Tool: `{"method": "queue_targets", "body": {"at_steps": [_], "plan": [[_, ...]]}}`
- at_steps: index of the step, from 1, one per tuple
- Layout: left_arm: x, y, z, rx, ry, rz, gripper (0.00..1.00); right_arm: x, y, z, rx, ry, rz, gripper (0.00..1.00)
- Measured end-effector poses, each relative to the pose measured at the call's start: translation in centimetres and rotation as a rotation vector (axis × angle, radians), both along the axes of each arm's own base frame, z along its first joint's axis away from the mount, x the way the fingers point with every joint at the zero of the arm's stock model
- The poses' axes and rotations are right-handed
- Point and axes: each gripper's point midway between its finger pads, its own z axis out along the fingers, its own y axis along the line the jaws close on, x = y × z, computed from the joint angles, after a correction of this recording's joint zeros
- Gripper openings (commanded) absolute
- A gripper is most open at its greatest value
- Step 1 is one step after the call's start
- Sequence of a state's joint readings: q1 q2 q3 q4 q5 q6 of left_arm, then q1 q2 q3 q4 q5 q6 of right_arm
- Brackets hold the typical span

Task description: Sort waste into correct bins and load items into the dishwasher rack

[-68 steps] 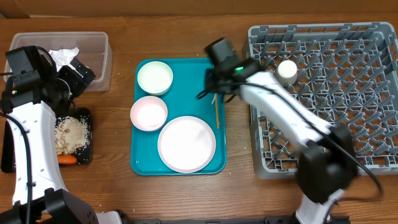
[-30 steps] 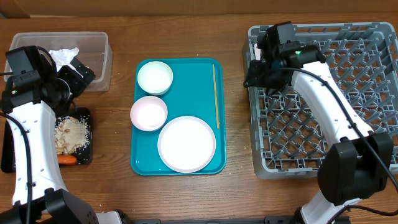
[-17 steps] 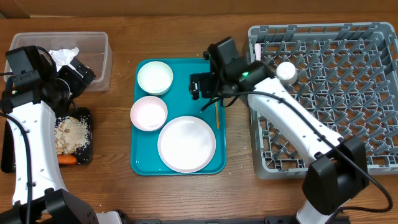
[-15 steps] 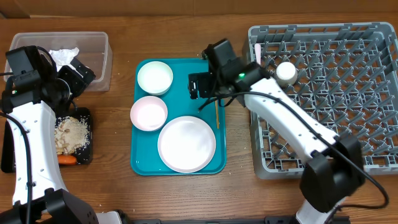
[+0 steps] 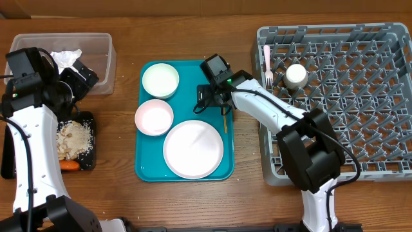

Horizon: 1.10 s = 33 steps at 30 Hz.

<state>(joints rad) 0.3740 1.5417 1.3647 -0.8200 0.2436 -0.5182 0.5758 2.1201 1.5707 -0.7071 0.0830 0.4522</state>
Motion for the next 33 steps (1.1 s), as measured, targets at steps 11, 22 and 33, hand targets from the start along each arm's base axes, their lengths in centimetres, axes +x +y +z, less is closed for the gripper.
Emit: {"method": "queue_targets", "body": {"at_steps": [11,22,33], "plan": [[0.0,0.0,0.0,0.000,0.000,0.000,1.00,0.2,0.5,-1.6,0.004,0.008,-0.001,0.92],[0.0,0.0,0.0,0.000,0.000,0.000,1.00,0.1,1.1,-2.4,-0.011,0.000,0.000,0.29],[0.0,0.0,0.0,0.000,0.000,0.000,1.00,-1.0,0.8,-2.3,-0.025,0.066,0.000,0.04]]}}
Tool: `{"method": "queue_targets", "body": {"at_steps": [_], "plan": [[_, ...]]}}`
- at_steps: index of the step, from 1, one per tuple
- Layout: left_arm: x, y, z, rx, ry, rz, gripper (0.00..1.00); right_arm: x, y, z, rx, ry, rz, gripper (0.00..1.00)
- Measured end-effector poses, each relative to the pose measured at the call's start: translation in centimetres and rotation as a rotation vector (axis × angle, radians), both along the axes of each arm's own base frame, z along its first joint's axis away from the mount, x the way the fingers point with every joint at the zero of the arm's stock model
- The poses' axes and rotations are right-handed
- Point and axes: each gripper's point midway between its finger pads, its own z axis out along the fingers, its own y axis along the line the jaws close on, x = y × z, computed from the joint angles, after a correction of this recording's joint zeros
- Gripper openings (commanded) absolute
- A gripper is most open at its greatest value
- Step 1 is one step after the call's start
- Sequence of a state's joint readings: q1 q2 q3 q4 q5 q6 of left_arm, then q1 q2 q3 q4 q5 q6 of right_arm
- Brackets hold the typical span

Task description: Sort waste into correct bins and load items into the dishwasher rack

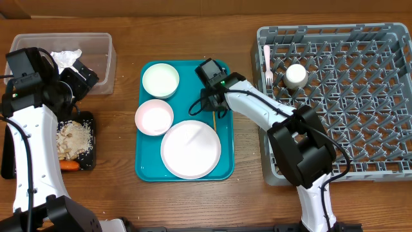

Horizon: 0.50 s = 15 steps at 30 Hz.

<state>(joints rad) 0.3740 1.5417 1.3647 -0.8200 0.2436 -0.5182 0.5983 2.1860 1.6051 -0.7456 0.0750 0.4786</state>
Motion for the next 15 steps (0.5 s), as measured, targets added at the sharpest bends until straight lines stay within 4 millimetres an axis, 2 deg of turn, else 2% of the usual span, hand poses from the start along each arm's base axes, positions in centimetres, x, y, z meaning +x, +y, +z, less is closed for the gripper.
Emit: {"method": "queue_targets", "body": {"at_steps": [4,7,9,10,11,12,14,15], "plan": [[0.0,0.0,0.0,0.000,0.000,0.000,1.00,-0.8,0.3,0.7,0.016,0.049,0.012,0.04],[0.0,0.0,0.0,0.000,0.000,0.000,1.00,-1.1,0.2,3.2,0.034,0.061,0.018,0.04],[0.0,0.0,0.0,0.000,0.000,0.000,1.00,-0.3,-0.6,7.1,0.070,0.009,0.012,0.04],[0.0,0.0,0.0,0.000,0.000,0.000,1.00,0.0,-0.8,8.2,0.083,-0.011,0.011,0.04],[0.0,0.0,0.0,0.000,0.000,0.000,1.00,0.7,-1.6,10.5,0.107,-0.055,0.004,0.06],[0.0,0.0,0.0,0.000,0.000,0.000,1.00,1.3,-2.4,13.1,0.137,-0.101,0.001,0.17],[0.0,0.0,0.0,0.000,0.000,0.000,1.00,1.8,-3.3,15.5,0.168,-0.145,0.007,0.30],[0.0,0.0,0.0,0.000,0.000,0.000,1.00,2.0,-3.7,16.8,0.182,-0.170,0.028,0.33]]}}
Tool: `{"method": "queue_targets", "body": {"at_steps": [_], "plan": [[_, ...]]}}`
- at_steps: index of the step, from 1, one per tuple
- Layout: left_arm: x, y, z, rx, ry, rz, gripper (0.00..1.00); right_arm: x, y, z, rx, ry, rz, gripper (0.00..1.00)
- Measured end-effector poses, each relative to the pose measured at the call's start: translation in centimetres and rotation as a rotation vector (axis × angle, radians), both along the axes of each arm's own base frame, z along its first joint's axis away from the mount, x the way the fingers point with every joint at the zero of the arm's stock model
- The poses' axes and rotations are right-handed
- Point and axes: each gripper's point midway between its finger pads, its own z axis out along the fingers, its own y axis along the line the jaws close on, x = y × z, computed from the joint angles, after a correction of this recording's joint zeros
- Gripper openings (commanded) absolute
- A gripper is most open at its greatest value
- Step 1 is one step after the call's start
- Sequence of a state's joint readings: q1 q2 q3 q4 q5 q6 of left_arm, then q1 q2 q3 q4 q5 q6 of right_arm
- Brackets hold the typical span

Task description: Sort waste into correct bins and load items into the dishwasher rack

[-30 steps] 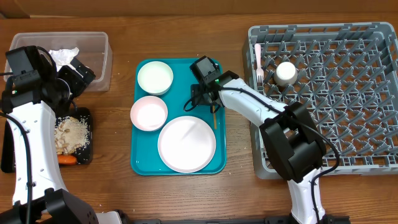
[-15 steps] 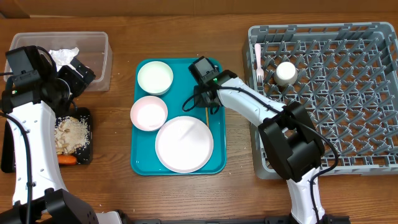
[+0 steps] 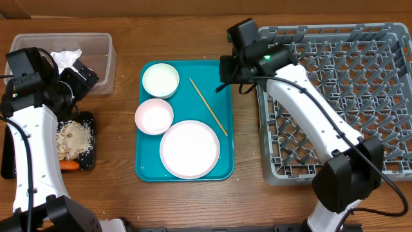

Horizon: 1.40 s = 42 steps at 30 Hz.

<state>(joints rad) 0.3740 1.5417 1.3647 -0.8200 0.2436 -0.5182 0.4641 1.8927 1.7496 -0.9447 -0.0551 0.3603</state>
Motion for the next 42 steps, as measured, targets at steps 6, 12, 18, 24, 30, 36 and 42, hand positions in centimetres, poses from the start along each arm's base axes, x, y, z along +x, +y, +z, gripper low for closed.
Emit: {"method": "queue_targets", "body": {"at_steps": [6,12,18,24,30,36,42], "plan": [[0.0,0.0,0.0,0.000,0.000,0.000,1.00,-0.8,3.8,-5.1,-0.061,0.029,0.207,0.46],[0.0,0.0,0.0,0.000,0.000,0.000,1.00,-3.8,6.7,-15.8,-0.222,0.170,0.343,0.47],[0.0,0.0,0.0,0.000,0.000,0.000,1.00,-3.5,6.4,-17.1,-0.320,0.139,0.337,0.42],[0.0,0.0,0.0,0.000,0.000,0.000,1.00,-2.9,6.4,-17.2,-0.333,0.121,0.327,0.18],[0.0,0.0,0.0,0.000,0.000,0.000,1.00,-2.8,6.5,-17.1,-0.331,0.120,0.315,0.04],[0.0,0.0,0.0,0.000,0.000,0.000,1.00,-2.9,6.4,-17.0,-0.329,0.139,0.299,0.04],[0.0,0.0,0.0,0.000,0.000,0.000,1.00,-2.8,5.6,-16.3,-0.305,0.227,0.272,0.04]]}}
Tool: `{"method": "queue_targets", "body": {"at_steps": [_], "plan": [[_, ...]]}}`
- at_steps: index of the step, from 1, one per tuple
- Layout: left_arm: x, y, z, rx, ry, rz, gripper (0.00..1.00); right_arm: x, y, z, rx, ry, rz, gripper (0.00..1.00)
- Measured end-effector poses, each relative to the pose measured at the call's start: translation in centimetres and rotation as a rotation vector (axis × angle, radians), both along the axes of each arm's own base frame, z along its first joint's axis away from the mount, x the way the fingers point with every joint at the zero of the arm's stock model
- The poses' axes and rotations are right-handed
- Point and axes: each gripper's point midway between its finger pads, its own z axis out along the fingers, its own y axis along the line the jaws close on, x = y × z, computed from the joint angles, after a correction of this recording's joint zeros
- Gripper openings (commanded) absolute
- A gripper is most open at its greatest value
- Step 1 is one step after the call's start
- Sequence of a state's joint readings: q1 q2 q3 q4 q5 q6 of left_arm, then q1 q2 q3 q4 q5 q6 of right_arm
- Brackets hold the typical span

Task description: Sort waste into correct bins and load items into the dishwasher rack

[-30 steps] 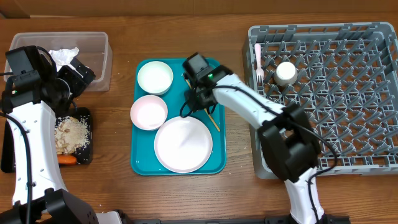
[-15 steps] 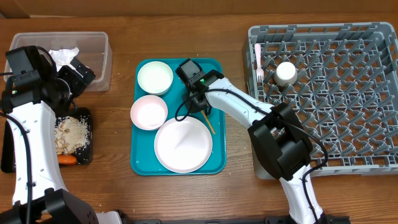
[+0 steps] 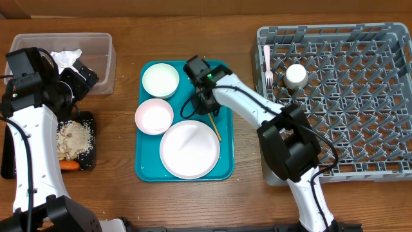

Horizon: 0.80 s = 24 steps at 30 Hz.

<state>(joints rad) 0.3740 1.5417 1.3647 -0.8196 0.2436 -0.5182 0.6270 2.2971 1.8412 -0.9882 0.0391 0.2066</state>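
Observation:
A thin wooden chopstick [image 3: 215,132] lies on the teal tray [image 3: 145,169], its lower end showing beside the white plate [image 3: 190,149]. My right gripper [image 3: 203,106] is low over the chopstick's upper part and hides it; its jaws cannot be made out. A white bowl [image 3: 159,80] and a pink bowl [image 3: 154,116] also sit on the tray. My left gripper [image 3: 82,77] hovers at the clear bin [image 3: 103,48], which holds crumpled tissue [image 3: 65,59]; nothing shows between its fingers.
The grey dishwasher rack [image 3: 360,109] on the right holds a pink fork [image 3: 266,61] and a white cup [image 3: 295,75]. A black container [image 3: 89,119] at the left edge holds rice [image 3: 74,137] and a carrot piece [image 3: 69,165].
My right arm was up at the rack's near-left corner, with the chopstick lying bare across the tray. Now the gripper is back down over the chopstick's upper half. The left arm is unchanged.
My right gripper was first on the tray by the chopstick, right of the bowls. Then it sat slightly further left, with the chopstick shifted. Then it was at the rack's corner and the chopstick lay diagonal on the tray. Now it is over the chopstick again.

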Motion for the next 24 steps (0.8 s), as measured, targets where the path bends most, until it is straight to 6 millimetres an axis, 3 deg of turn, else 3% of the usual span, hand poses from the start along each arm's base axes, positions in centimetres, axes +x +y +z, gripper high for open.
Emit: {"method": "queue_targets", "body": {"at_steps": [4,9,13,14,16,20,24], "plan": [[0.0,0.0,0.0,0.000,0.000,0.000,1.00,2.1,-1.7,2.9,0.031,0.006,-0.073,0.04],[0.0,0.0,0.0,0.000,0.000,0.000,1.00,3.8,-5.2,6.4,0.054,0.003,-0.160,0.04],[0.0,0.0,0.0,0.000,0.000,0.000,1.00,5.9,-9.6,11.3,0.106,-0.080,-0.260,0.04],[0.0,0.0,0.0,0.000,0.000,0.000,1.00,6.5,-11.6,13.1,0.121,-0.114,-0.300,0.04],[0.0,0.0,0.0,0.000,0.000,0.000,1.00,7.2,-14.2,14.8,0.130,-0.146,-0.345,0.04],[0.0,0.0,0.0,0.000,0.000,0.000,1.00,7.7,-18.6,15.3,0.105,-0.150,-0.377,0.04],[0.0,0.0,0.0,0.000,0.000,0.000,1.00,7.6,-19.5,14.9,0.087,-0.140,-0.337,0.04]]}}
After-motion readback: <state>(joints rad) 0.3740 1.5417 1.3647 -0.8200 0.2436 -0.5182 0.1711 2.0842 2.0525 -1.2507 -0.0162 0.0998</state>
